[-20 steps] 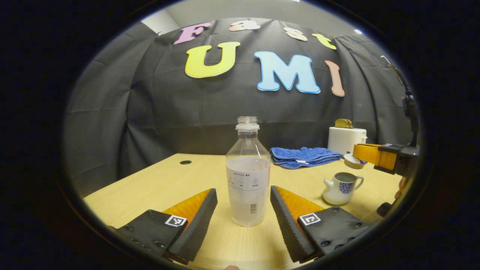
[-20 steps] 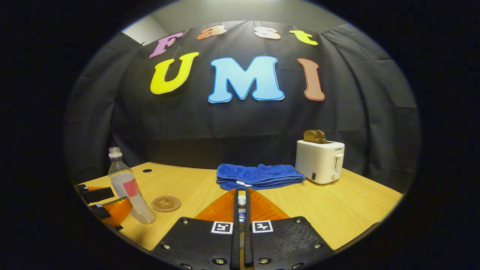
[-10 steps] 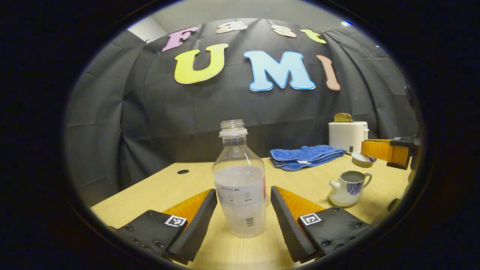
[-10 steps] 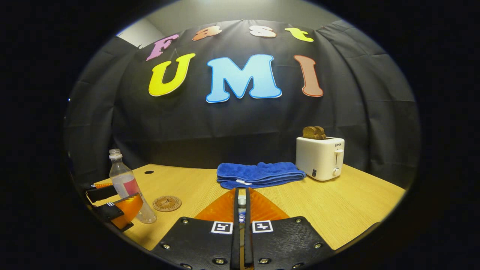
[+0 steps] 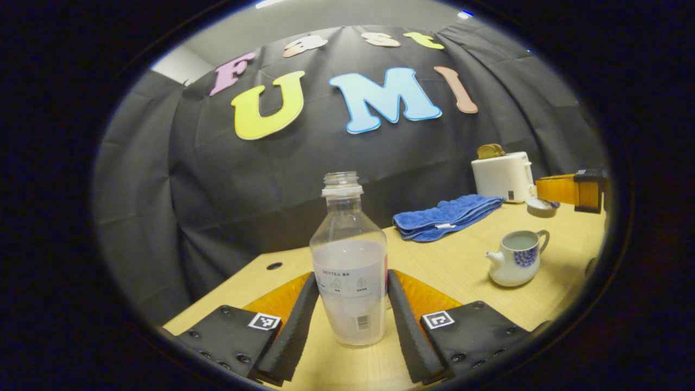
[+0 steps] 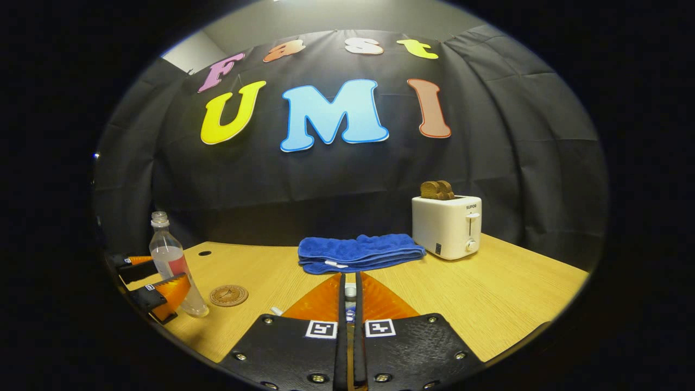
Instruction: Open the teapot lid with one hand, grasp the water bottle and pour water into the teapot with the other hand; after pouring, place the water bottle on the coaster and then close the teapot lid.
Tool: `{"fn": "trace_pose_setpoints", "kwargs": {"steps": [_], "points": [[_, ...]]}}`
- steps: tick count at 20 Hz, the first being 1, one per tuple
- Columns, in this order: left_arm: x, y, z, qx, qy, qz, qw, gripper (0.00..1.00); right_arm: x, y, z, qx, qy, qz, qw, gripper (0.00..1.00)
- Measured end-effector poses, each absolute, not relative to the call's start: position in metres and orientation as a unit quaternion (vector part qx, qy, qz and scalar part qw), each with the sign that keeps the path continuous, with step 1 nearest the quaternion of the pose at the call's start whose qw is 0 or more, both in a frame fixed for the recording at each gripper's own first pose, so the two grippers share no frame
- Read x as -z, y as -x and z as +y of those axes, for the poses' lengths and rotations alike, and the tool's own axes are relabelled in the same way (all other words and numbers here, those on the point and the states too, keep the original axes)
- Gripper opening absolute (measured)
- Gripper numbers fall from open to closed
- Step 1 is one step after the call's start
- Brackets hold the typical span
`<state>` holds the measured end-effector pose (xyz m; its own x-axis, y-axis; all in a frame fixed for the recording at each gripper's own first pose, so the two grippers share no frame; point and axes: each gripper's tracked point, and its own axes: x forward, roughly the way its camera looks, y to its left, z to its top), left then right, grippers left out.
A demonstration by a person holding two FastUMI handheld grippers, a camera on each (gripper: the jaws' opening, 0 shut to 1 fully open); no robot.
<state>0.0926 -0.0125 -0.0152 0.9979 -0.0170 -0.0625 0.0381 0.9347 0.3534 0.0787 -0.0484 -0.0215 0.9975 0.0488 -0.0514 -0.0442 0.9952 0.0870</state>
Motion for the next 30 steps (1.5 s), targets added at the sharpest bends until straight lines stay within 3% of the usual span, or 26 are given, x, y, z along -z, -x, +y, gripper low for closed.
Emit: {"fn": "trace_pose_setpoints", "kwargs": {"steps": [19,30], "points": [[0.004,-0.104,-0.083,0.104,-0.494,0.011,0.863,0.86,0.015,-0.075,-0.094,0.025,-0.085,0.012,0.996,0.05],[-0.012,-0.104,-0.107,0.126,-0.575,-0.010,0.808,0.86,0.016,-0.071,-0.131,0.062,-0.097,0.010,0.993,0.04]]}}
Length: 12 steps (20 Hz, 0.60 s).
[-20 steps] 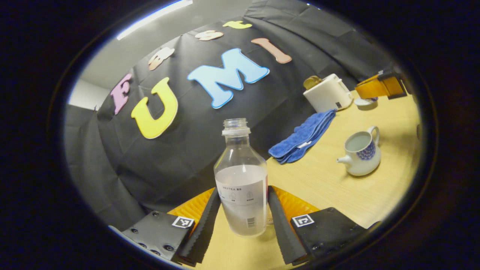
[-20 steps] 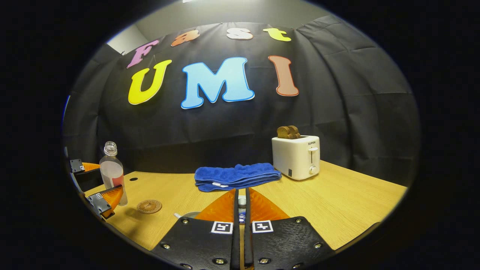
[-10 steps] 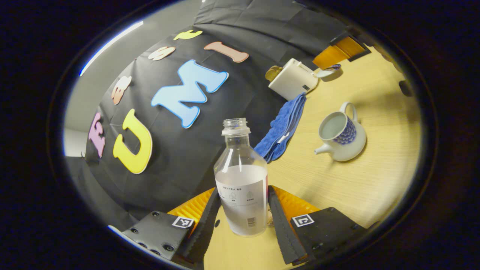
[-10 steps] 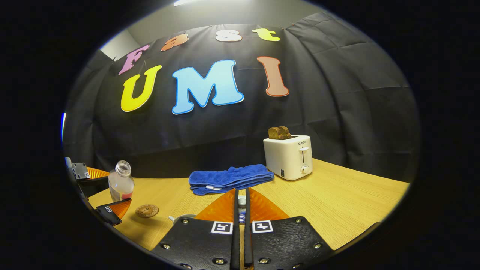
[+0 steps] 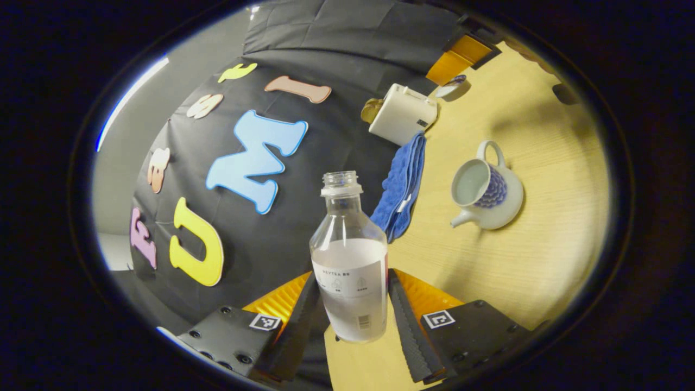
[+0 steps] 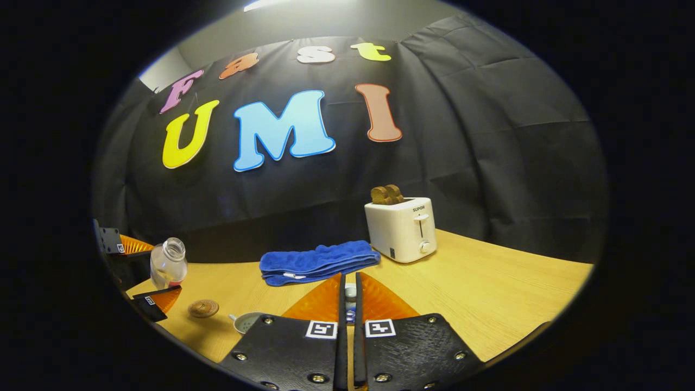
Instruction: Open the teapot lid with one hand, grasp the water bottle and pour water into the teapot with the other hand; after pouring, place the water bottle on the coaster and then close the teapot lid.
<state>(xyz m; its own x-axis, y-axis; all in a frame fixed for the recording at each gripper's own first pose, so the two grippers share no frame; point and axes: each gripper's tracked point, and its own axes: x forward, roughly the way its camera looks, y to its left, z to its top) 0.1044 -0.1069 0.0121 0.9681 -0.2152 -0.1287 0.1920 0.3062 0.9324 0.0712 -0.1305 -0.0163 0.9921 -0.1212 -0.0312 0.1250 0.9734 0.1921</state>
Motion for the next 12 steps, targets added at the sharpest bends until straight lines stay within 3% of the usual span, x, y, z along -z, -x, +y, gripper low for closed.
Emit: {"fn": "trace_pose_setpoints", "kwargs": {"steps": [12], "points": [[0.004,-0.116,-0.120,0.155,-0.677,0.001,0.720,0.86,0.021,-0.067,-0.150,0.088,-0.104,0.008,0.991,0.05]]}}
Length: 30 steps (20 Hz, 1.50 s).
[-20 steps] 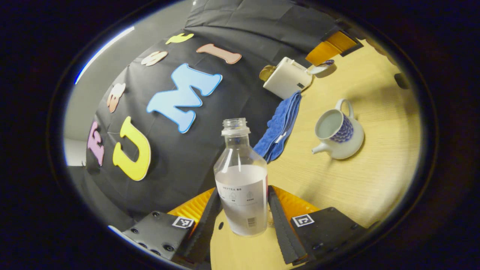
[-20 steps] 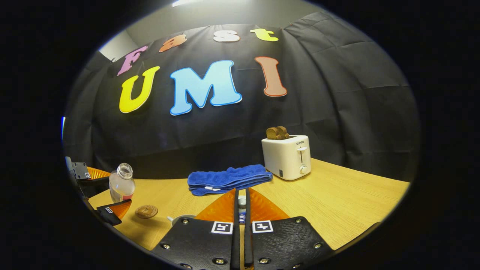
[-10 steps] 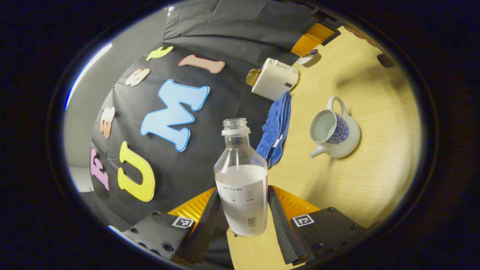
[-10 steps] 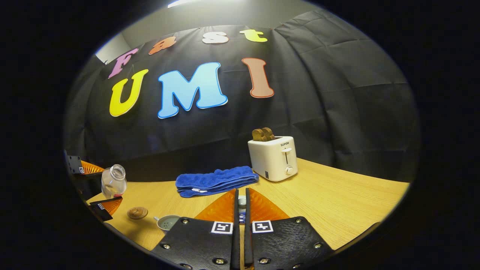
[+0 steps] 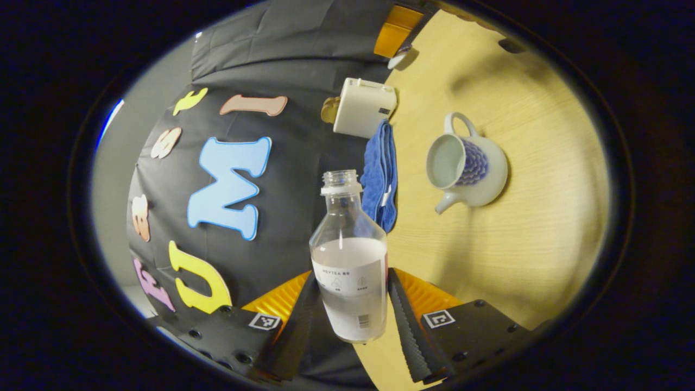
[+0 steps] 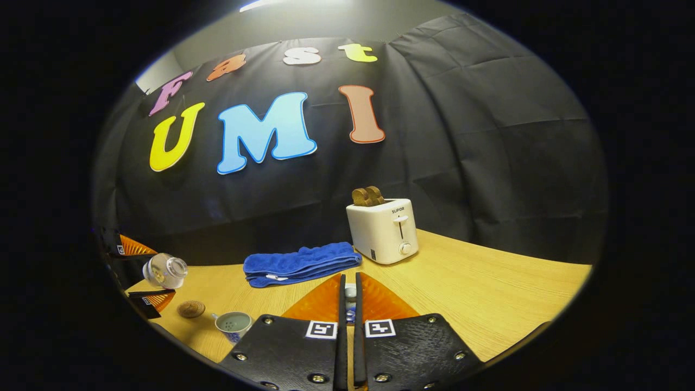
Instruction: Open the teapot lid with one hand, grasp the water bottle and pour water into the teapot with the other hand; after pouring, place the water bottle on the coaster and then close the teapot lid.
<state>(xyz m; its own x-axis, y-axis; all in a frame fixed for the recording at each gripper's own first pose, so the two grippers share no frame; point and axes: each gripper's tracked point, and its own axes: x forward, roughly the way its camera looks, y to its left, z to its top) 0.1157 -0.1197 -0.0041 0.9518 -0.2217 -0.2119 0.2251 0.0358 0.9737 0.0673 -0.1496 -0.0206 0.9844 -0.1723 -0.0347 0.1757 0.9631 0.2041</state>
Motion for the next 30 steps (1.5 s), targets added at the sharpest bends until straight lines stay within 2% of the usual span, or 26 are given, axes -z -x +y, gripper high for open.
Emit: {"fn": "trace_pose_setpoints", "kwargs": {"steps": [18,30], "points": [[0.010,-0.115,-0.128,0.166,-0.791,-0.011,0.589,0.85,0.024,-0.068,-0.148,0.084,-0.105,0.013,0.991,0.05],[0.003,-0.112,-0.129,0.157,-0.834,-0.016,0.529,0.85,0.024,-0.069,-0.144,0.076,-0.109,0.016,0.991,0.05]]}}
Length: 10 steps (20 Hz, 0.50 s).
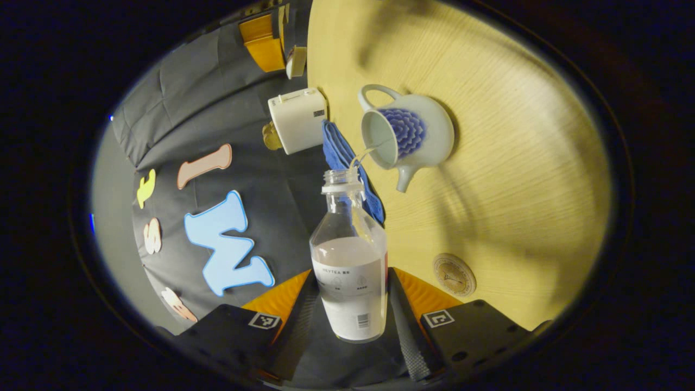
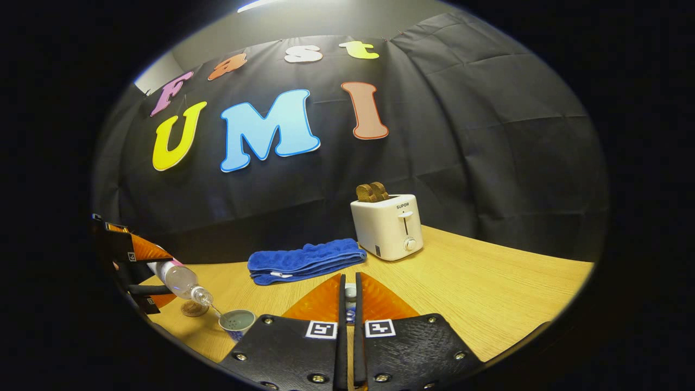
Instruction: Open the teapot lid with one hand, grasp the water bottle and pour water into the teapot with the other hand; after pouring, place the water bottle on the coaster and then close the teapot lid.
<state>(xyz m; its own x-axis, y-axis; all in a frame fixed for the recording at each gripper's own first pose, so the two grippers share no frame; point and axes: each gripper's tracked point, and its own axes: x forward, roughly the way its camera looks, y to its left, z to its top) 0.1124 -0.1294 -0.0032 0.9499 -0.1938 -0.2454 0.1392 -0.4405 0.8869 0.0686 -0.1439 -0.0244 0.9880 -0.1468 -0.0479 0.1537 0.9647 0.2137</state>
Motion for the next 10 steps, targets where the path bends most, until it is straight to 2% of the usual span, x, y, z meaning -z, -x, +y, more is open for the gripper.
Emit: {"fn": "trace_pose_setpoints", "kwargs": {"steps": [10], "points": [[-0.0010,-0.1102,-0.1303,0.154,-0.852,-0.015,0.501,0.85,0.0249,-0.0684,-0.1434,0.072,-0.112,0.016,0.991,0.05]]}}
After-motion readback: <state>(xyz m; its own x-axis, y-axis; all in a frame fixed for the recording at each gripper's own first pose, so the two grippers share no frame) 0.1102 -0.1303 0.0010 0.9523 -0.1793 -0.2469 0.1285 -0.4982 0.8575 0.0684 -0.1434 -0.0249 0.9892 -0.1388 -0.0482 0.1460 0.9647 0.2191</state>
